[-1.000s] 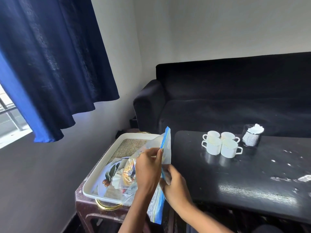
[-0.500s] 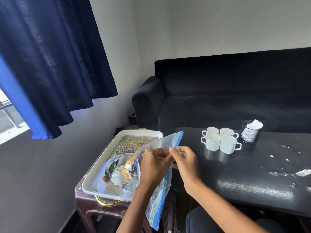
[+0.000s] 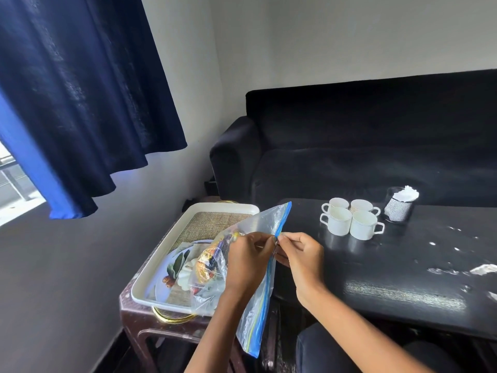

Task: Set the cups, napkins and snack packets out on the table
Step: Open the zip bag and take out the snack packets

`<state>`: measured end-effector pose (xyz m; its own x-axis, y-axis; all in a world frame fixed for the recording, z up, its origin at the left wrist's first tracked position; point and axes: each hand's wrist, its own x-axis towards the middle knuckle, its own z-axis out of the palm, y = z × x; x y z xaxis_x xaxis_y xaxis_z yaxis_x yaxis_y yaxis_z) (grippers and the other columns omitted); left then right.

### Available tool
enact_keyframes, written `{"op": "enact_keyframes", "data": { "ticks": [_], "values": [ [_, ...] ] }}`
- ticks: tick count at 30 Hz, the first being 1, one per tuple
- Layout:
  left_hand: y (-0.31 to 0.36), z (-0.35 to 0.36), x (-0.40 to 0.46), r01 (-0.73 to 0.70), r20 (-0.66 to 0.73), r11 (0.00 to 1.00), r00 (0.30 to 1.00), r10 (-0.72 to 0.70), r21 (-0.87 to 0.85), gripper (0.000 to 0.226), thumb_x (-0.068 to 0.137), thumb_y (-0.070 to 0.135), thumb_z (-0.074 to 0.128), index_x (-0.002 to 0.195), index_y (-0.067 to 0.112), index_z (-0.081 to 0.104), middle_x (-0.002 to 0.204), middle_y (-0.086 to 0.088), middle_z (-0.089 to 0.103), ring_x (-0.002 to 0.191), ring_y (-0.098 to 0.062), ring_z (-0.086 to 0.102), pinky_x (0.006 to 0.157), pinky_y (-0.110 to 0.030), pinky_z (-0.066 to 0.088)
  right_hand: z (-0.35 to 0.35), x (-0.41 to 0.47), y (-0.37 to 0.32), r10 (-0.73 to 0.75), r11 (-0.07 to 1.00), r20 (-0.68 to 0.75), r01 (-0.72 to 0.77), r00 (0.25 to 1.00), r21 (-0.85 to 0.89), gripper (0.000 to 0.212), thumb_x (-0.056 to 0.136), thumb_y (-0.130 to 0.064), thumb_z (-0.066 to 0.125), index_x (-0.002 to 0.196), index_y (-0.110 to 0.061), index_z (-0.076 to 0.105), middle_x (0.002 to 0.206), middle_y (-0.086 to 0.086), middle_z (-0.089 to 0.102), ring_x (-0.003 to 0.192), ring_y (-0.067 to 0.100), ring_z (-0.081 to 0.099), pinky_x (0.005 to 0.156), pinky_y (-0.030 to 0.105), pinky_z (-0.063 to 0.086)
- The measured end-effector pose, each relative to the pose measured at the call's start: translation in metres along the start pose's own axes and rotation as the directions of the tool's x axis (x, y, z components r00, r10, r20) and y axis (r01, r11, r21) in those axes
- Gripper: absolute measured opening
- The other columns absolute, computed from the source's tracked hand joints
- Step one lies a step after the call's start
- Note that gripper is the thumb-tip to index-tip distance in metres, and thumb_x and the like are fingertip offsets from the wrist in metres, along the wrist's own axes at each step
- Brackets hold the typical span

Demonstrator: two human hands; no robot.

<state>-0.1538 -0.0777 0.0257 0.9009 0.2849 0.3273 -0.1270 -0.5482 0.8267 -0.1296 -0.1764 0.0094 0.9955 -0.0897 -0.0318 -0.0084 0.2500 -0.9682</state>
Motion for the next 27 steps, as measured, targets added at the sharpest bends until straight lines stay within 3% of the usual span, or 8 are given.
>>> {"op": "enact_keyframes", "data": {
  "ticks": [9,16,20,24,27],
  "values": [
    [0.000,-0.002,0.000,0.006,0.095,1.000,0.995,-0.006,-0.009,0.011,0.085,0.015,0.065,0.087,0.018,0.076,0.069,0.015,0.071,0.065,0.003,0.067,0.059,-0.008,0.047,-0.003,-0.001,-0.004,0.014,1.000,0.013,-0.014,1.000,0.007,0.004,0.083,-0.012,0.069,0.080,-0.015,0.070,0.073,0.004,0.074,0.071,0.017,0.072,0.061,0.023,0.056],
    [0.003,-0.003,-0.003,-0.001,0.122,0.982,0.992,-0.022,0.188,0.006,0.078,0.026,0.064,0.077,0.023,0.069,0.070,0.007,0.069,0.065,-0.009,0.065,0.065,-0.032,0.056,-0.001,0.011,-0.021,0.006,0.995,-0.103,0.004,0.995,0.098,0.016,0.087,-0.004,0.060,0.074,-0.014,0.064,0.074,0.005,0.070,0.067,0.016,0.068,0.053,0.019,0.054],
    [0.010,0.001,-0.005,-0.011,0.044,0.982,0.999,0.003,0.189,0.009,0.081,0.036,0.065,0.083,0.028,0.067,0.075,0.010,0.068,0.066,-0.005,0.064,0.064,-0.030,0.055,-0.004,0.013,-0.027,-0.008,0.999,-0.080,0.012,0.997,0.048,0.021,0.082,0.003,0.059,0.069,-0.013,0.064,0.068,0.004,0.067,0.063,0.013,0.065,0.053,0.018,0.054],
    [0.020,0.005,-0.006,-0.002,-0.052,0.986,0.999,0.011,0.167,0.020,0.088,0.039,0.061,0.104,0.031,0.068,0.094,0.012,0.071,0.074,-0.002,0.065,0.067,-0.027,0.053,-0.004,0.009,-0.024,-0.027,1.000,-0.010,0.027,1.000,-0.008,0.019,0.081,0.002,0.062,0.069,-0.011,0.067,0.067,0.005,0.069,0.064,0.015,0.065,0.066,0.027,0.059],
    [0.023,0.006,-0.007,-0.001,-0.106,0.982,0.994,0.022,0.191,0.016,0.089,0.038,0.060,0.097,0.030,0.072,0.092,0.010,0.074,0.075,-0.003,0.067,0.064,-0.026,0.053,-0.004,0.007,-0.023,-0.060,0.997,0.029,0.061,0.998,-0.045,0.019,0.082,-0.002,0.064,0.068,-0.015,0.069,0.067,0.005,0.072,0.064,0.014,0.068,0.068,0.027,0.059]
  ]
}}
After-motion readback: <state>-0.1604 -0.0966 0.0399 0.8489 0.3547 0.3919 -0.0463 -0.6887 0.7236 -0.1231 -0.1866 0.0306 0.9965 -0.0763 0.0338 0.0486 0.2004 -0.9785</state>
